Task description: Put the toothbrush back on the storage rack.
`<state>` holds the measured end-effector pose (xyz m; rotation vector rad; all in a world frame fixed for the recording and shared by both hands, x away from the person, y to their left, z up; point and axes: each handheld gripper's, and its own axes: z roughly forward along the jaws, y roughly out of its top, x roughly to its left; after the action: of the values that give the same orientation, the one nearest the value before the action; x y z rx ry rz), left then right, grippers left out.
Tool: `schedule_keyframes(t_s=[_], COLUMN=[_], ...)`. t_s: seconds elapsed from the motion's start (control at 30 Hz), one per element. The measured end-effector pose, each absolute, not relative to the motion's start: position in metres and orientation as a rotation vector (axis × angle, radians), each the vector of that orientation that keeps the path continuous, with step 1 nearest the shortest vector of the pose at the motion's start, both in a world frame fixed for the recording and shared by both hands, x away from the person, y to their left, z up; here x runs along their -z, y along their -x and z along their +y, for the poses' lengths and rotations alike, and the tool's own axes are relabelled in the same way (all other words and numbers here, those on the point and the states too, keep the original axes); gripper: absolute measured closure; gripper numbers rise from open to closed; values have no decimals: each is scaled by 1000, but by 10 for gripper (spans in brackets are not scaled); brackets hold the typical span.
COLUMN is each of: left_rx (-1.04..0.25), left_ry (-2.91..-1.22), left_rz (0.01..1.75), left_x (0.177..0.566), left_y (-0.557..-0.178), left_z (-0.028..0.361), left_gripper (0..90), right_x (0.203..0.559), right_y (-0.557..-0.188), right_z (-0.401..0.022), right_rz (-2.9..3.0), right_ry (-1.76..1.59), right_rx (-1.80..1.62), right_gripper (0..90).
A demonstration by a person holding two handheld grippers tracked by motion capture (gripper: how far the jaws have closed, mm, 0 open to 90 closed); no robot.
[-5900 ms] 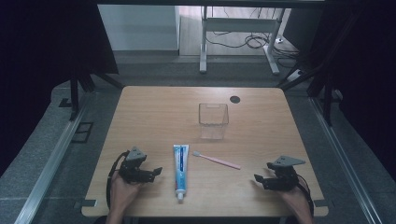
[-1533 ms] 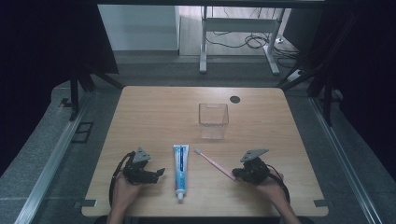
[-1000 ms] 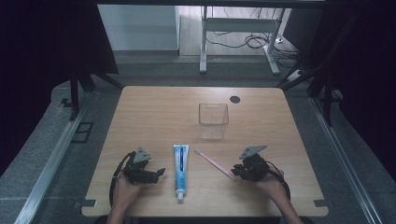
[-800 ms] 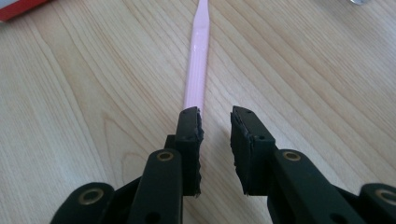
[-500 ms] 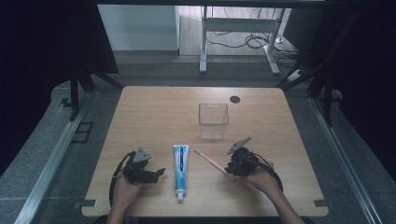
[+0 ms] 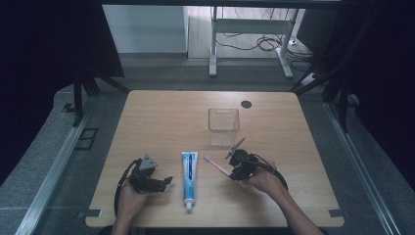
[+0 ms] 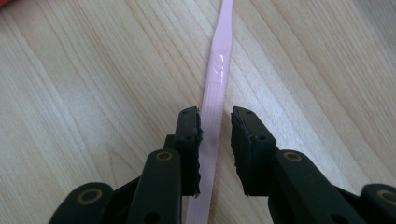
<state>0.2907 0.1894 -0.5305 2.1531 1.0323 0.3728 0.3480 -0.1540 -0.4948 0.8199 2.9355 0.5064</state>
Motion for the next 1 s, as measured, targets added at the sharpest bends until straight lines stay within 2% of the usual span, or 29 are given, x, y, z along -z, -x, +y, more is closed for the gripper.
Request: schedule_keyframes(t_s=[0.43,0.67,1.0], left_rx=[-375,-374,-379], left_ry=[-2161,-2166,-2165], left_rz=[1029,1026,1027], left_x=[531,531,531], left_y=[-291,-291,-291], left_z=[189,188,187], left_gripper=[138,138,138], right_x=[500,500,496], right_y=[-361,-365,-365], right_z=[-127,-122,-125], right_rz=[2997,3008,3000], right_ry=[-786,-812,-849], right_rx=[-267,-240,-285], right_gripper=[747,786,789])
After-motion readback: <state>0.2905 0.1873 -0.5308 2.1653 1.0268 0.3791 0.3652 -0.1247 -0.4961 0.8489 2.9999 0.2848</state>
